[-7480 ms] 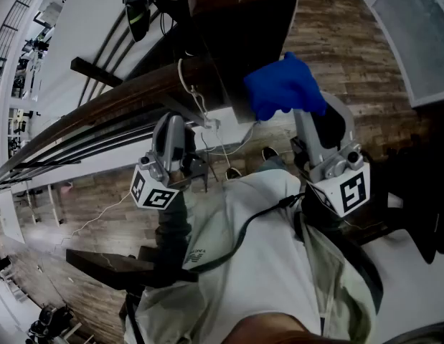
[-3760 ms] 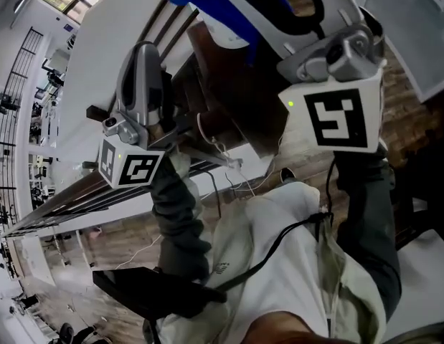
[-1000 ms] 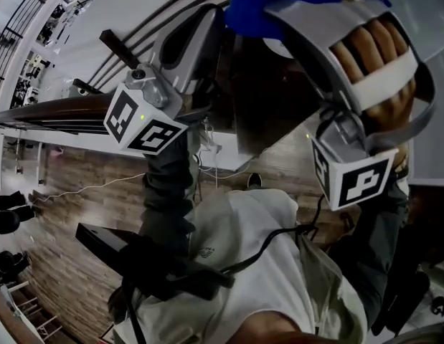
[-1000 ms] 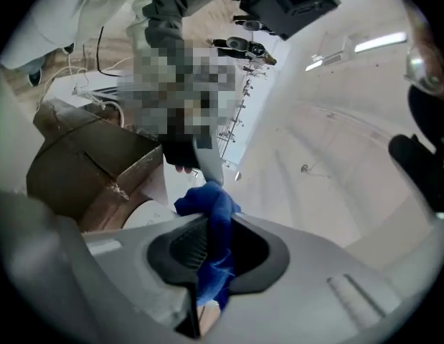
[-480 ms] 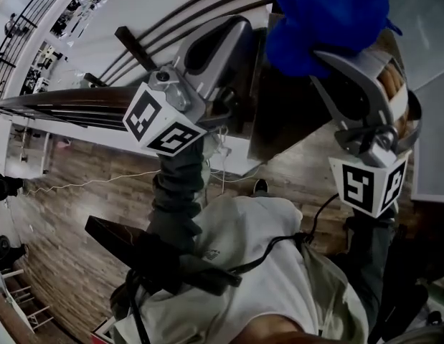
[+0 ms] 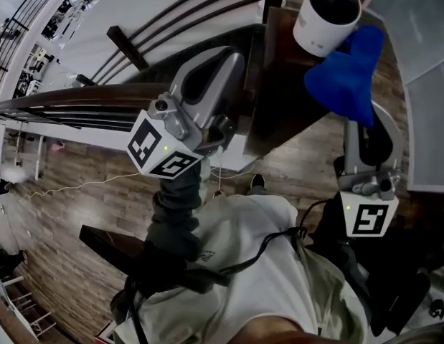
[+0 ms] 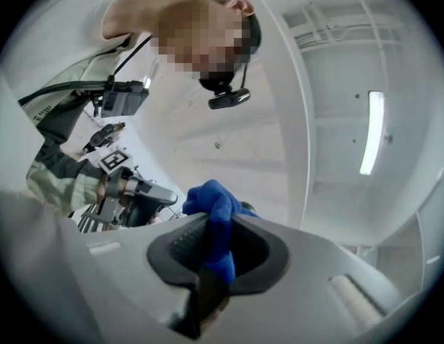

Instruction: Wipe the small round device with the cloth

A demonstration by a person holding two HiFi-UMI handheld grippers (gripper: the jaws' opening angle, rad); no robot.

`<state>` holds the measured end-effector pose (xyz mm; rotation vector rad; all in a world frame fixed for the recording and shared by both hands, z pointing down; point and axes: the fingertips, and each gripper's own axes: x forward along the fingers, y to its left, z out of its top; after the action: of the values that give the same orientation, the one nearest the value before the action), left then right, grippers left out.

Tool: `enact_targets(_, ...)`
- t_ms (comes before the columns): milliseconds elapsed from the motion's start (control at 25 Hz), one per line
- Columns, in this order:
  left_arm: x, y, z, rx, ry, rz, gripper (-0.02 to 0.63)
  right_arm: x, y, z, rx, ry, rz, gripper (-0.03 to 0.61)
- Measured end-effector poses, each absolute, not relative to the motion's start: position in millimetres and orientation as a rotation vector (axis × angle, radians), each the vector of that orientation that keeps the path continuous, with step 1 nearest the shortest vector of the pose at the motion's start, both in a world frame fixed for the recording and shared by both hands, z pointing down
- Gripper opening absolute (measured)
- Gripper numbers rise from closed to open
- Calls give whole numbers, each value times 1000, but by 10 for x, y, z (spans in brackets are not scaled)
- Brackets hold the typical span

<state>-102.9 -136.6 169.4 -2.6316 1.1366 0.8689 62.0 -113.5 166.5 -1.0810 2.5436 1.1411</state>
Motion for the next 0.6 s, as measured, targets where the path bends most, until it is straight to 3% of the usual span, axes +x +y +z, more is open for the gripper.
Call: enact_targets(600, -1073, -1116, 2069, -2717, 1149, 853, 2, 626, -854, 1893, -1335, 2530, 984, 54)
